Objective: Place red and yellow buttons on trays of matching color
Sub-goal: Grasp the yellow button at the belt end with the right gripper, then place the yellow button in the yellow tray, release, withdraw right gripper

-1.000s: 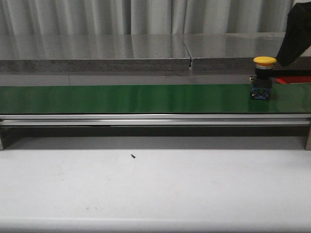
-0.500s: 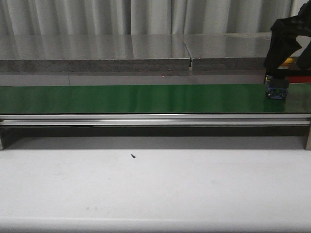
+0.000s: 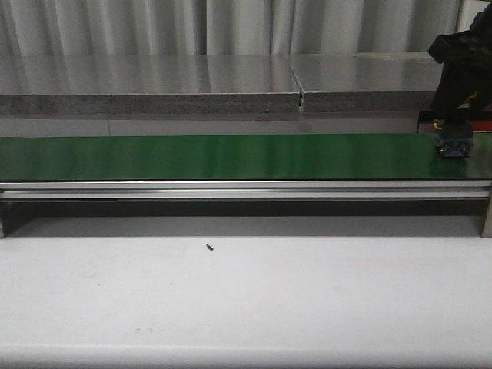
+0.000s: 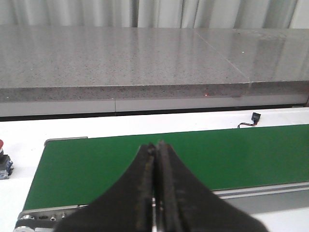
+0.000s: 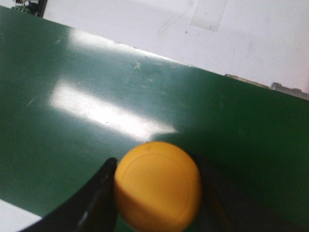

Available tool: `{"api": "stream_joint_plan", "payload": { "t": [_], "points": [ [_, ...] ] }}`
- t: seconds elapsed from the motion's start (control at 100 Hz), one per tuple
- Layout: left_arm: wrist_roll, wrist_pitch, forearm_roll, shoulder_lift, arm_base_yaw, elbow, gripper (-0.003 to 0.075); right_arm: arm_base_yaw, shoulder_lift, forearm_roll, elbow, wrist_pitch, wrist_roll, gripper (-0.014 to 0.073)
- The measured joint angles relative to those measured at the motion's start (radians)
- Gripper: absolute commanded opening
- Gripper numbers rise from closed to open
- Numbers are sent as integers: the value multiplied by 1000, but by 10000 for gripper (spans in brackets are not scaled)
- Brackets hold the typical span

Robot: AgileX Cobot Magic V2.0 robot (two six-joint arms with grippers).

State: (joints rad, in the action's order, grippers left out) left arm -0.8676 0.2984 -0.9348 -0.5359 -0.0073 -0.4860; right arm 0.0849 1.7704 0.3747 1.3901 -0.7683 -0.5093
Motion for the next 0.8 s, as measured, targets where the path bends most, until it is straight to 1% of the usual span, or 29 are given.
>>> {"api": "stream_joint_plan", "payload": {
  "t": [0.16,0.31,0.54,0.68,0.8],
  "points": [
    [0,0,0,0,0,0,-19,19,-98,-76,-25,-26,64,38],
    [0,0,0,0,0,0,-19,89,-245,-88,-149,-33,95,38],
    [0,0,0,0,0,0,-19,257,-454,-15,-386,-16,101,38],
    [0,0,0,0,0,0,-19,347,-491,5,-482,16,104,38],
    [0,0,0,0,0,0,-19,382,-491,23,-539,91,106,38]
  ]
}}
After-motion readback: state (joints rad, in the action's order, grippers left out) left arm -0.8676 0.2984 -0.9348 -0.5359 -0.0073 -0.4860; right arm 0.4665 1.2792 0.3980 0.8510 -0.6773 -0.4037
